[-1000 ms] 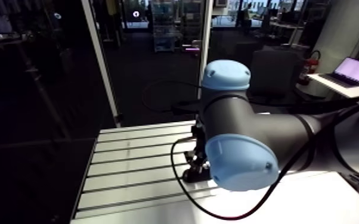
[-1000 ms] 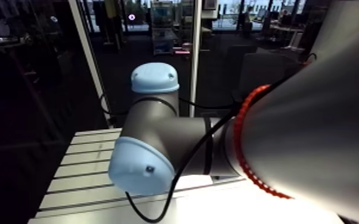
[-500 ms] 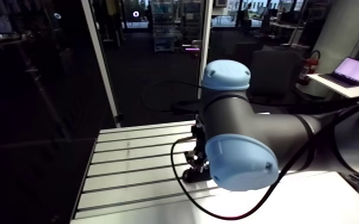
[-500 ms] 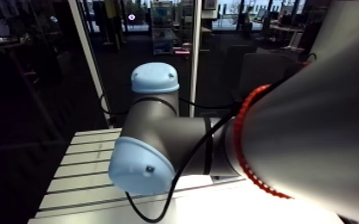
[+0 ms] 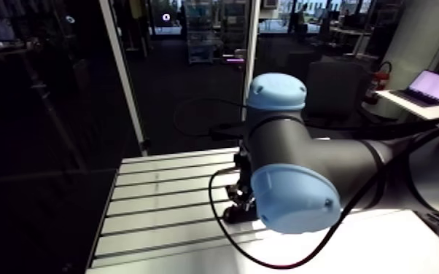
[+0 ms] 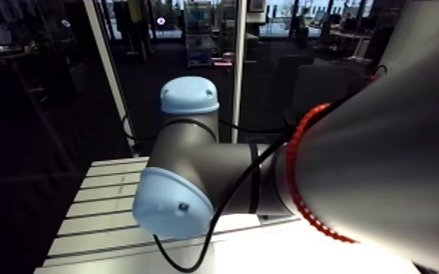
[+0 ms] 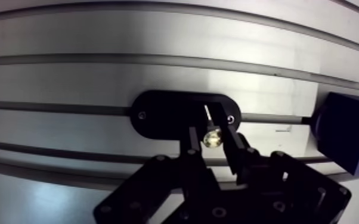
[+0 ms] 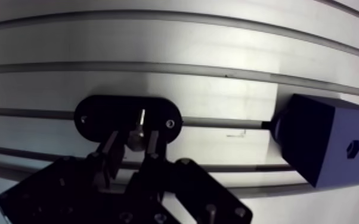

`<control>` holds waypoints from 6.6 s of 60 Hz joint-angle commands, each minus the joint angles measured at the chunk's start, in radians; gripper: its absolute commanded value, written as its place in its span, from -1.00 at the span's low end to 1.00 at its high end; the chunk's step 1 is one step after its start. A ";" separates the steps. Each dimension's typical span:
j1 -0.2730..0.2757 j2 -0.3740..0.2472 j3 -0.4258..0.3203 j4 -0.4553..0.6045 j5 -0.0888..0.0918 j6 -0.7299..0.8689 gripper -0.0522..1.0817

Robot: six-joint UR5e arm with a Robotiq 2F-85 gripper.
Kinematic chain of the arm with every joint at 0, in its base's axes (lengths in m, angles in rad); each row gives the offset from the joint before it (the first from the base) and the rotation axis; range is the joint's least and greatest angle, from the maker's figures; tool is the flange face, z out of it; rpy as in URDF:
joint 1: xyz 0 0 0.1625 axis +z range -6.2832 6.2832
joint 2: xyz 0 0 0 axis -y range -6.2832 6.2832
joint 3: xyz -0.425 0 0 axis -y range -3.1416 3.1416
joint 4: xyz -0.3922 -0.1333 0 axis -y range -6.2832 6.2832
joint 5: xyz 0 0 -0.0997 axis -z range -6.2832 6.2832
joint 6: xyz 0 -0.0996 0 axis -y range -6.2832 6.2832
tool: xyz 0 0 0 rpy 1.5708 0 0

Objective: Pick up the M10 bolt and insert it into the hex recess until seated.

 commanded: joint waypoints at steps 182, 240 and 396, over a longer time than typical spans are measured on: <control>-0.301 0.043 -0.635 0.946 -0.082 -0.129 0.97; -0.288 0.026 -0.565 0.815 -0.082 -0.246 0.99; -0.339 0.065 -0.403 0.632 -0.084 -0.397 0.99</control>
